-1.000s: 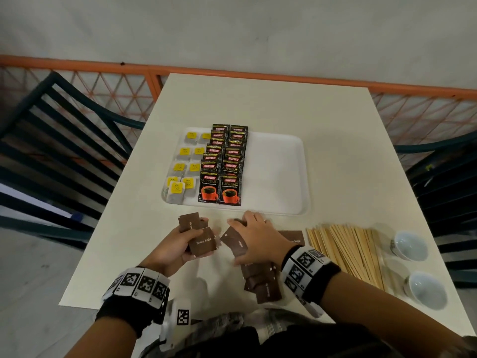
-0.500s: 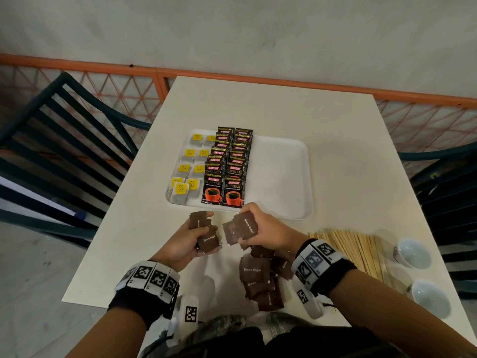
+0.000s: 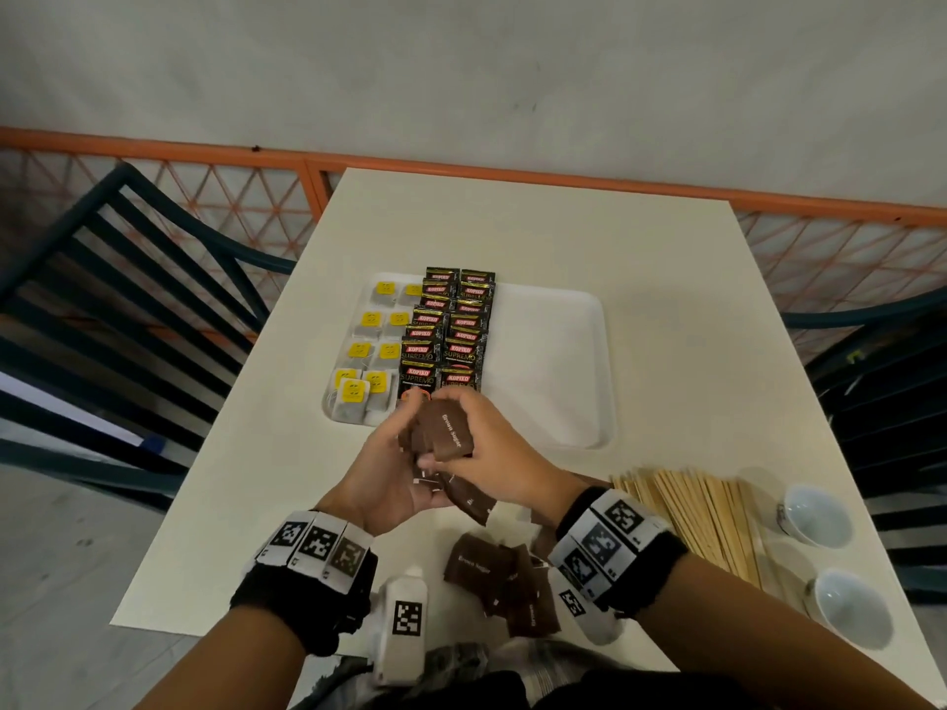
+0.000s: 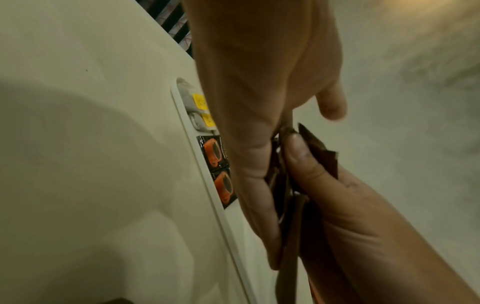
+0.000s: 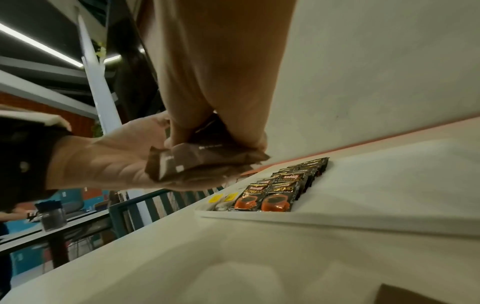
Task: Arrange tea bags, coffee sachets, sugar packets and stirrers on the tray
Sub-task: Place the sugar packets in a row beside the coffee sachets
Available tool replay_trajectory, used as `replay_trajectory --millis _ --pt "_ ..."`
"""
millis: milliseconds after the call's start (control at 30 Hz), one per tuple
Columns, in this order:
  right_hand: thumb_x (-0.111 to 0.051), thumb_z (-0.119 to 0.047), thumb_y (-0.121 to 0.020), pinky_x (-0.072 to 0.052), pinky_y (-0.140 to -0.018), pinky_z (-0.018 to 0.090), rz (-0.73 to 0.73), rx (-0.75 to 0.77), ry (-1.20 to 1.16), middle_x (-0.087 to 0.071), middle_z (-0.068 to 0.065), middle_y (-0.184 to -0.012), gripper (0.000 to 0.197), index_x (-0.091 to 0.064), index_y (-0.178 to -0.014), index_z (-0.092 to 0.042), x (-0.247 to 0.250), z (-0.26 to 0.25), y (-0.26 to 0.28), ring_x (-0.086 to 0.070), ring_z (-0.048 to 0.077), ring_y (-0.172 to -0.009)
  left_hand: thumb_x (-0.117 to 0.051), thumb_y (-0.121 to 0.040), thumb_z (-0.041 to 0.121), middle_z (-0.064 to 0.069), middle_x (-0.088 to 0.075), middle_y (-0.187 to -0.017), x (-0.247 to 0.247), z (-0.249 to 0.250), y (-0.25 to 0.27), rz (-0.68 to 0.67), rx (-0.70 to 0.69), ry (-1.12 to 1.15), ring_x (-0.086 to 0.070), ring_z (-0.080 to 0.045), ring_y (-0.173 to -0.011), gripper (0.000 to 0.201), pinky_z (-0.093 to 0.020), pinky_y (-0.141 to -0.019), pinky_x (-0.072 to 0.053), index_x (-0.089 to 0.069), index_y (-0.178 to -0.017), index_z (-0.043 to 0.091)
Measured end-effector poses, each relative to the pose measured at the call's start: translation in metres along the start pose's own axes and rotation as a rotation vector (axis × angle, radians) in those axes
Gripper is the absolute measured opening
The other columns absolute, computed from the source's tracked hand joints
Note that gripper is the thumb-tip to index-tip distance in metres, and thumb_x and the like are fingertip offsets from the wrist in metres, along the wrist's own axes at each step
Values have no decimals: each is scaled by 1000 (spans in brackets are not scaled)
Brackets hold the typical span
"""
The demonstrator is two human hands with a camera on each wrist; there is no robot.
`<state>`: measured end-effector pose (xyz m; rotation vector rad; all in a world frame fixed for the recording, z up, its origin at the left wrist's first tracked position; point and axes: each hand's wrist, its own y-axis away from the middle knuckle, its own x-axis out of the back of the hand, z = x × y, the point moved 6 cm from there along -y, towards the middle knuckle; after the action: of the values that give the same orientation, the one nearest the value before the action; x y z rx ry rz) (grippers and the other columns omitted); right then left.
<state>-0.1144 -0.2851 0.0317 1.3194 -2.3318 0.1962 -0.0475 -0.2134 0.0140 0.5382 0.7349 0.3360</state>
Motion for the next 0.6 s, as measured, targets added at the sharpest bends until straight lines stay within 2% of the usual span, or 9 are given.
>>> replay_trajectory --millis 67,133,233,300,400,500,600 --pt "-69 -29 -80 -32 -105 27 -5 13 128 -36 7 -130 71 -30 -139 -21 -4 -2 3 -33 18 -122 -54 -80 39 -9 -73 -94 -3 -2 0 -26 9 -64 -69 -21 -85 35 -41 -74 -56 -67 -101 14" --pt "-65 -35 -83 -28 -105 28 2 45 228 -32 8 -129 75 -23 -144 -22 -8 -5 7 -28 20 -121 -56 -77 27 -9 -72 -89 -5 -6 -2 -60 30 -98 -69 -18 -82 30 -36 -68 -57 -63 -103 12" --pt "-60 -49 -82 -21 -104 30 65 83 383 -29 5 -128 83 -16 -147 -24 -7 -6 11 -21 17 -119 -55 -75 22 -7 -73 -83 -8 -7 -4 -75 42 -94 -69 -14 -74 28 -29 -61 -58 -63 -100 12" --pt "-56 -58 -78 -21 -105 32 97 117 411 -28 3 -129 88 -13 -147 -25 -3 -6 12 -18 14 -118 -54 -76 21 -8 -72 -82 -9 -6 -6 -78 26 -78 -70 -14 -73 27 -26 -60 -57 -64 -98 10" --pt "-50 -63 -75 -24 -106 31 174 213 293 -25 0 -130 85 -14 -145 -31 4 -13 15 -21 12 -121 -52 -79 17 -9 -72 -84 -11 -5 -6 -94 -1 -27 -70 -15 -76 25 -28 -61 -57 -65 -98 8" --pt "-36 -61 -83 -25 -108 33 293 233 135 -26 -1 -133 68 -23 -142 -30 13 -17 14 -24 10 -124 -49 -83 11 -11 -70 -89 -16 -6 -7 -75 -45 -46 -70 -15 -76 23 -30 -63 -58 -63 -101 6" --pt "-15 -68 -86 -22 -109 31 375 206 32 -28 -2 -134 67 -27 -139 -29 17 -19 11 -24 8 -126 -45 -88 4 -6 -71 -75 -26 -10 -6 -85 -51 -112 -68 -13 -67 20 -28 -59 -57 -61 -100 7"
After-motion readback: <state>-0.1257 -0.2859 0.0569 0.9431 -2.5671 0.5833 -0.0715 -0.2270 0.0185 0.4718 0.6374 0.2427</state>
